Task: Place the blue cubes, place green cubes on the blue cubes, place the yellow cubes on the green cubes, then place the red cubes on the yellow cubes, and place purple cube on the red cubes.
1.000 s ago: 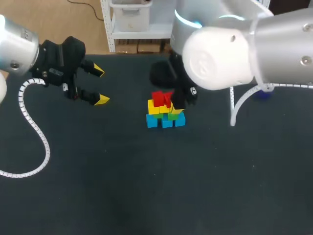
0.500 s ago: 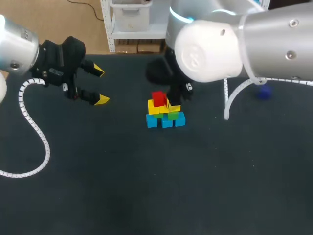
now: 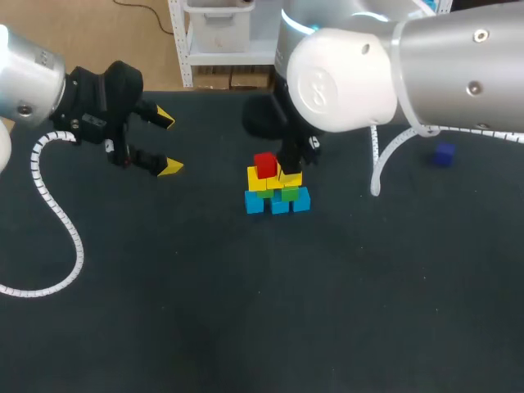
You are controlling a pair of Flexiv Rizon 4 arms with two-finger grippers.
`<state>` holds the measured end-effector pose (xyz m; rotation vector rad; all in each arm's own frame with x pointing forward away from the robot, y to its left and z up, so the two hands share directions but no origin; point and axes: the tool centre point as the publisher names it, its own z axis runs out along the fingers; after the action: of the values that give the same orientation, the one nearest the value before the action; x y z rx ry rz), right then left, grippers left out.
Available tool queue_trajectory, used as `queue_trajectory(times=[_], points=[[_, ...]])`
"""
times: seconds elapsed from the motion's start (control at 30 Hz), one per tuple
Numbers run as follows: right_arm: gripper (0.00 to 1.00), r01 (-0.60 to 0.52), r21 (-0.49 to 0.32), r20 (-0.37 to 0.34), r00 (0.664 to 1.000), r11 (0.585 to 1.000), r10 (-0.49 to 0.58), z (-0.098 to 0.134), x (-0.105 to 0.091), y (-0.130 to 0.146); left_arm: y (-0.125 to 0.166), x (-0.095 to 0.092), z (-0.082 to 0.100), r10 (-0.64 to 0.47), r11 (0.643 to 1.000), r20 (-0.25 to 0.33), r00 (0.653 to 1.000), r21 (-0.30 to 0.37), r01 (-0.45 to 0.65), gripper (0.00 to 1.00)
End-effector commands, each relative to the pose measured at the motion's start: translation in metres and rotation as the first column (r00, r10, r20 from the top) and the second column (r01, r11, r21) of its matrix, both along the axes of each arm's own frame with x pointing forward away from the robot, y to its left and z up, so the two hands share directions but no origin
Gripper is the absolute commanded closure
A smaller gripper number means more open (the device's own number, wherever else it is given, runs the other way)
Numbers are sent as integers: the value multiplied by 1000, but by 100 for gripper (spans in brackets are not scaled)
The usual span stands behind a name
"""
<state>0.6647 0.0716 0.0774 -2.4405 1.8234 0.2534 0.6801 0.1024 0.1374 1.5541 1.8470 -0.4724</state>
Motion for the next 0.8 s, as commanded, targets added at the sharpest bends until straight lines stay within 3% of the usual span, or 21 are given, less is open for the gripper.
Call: queue_trajectory(times=[0.03, 0.8], points=[[100, -2, 2, -2, 1000, 1000, 2, 0, 2, 0, 1, -1, -1, -3, 1000, 6, 1000, -7, 3, 0], [100, -13, 9, -2, 1000, 1000, 13, -1, 5, 4, 1, -1, -1, -3, 1000, 6, 1000, -7, 3, 0]])
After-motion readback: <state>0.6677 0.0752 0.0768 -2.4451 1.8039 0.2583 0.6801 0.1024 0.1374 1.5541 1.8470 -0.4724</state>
